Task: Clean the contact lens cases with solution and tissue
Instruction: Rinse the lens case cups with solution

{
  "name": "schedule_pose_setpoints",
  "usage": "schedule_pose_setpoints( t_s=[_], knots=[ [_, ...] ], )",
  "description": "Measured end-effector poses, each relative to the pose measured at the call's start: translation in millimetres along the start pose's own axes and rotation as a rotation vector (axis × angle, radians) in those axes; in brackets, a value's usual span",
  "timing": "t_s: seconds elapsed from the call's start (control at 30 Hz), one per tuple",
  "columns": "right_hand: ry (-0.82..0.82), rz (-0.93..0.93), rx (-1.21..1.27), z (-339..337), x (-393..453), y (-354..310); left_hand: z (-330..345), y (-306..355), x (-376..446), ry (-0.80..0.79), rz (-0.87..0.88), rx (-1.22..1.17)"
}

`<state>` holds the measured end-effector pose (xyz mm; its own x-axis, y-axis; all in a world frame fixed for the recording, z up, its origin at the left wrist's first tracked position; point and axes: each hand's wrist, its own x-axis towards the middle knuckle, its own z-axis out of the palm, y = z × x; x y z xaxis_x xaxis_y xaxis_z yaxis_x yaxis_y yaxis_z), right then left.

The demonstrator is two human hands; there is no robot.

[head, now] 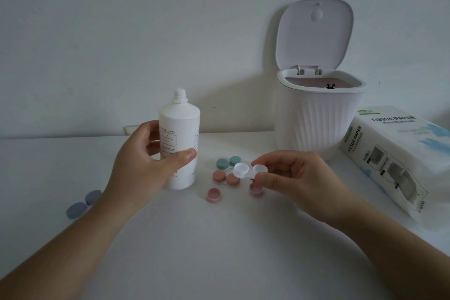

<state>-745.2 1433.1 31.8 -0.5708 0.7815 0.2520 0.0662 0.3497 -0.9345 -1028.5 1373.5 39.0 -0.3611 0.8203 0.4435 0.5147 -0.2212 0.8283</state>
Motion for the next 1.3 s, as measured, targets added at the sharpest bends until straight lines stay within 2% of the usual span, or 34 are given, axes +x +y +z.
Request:
schedule_pose_setpoints(
  t_s=[0.13, 0.67, 1.03, 1.3],
  knots=[
    [-0.014, 0.006, -0.041, -1, -3, 0, 1, -4, 2, -0.021, -0.035, -0.048],
    [-0.190, -0.015, -0.591, 3, -12, -4, 0, -10, 3, -0.038, -0.063, -0.077],
    [-0.287, -0.053, -0.759, 5, -12, 0, 1, -10, 4, -0.041, -0.055, -0.069],
    [-0.119, -0.082, -0.718, 9, -11, 0, 0, -10, 4, -0.049, -0.060, -0.066]
  ],
)
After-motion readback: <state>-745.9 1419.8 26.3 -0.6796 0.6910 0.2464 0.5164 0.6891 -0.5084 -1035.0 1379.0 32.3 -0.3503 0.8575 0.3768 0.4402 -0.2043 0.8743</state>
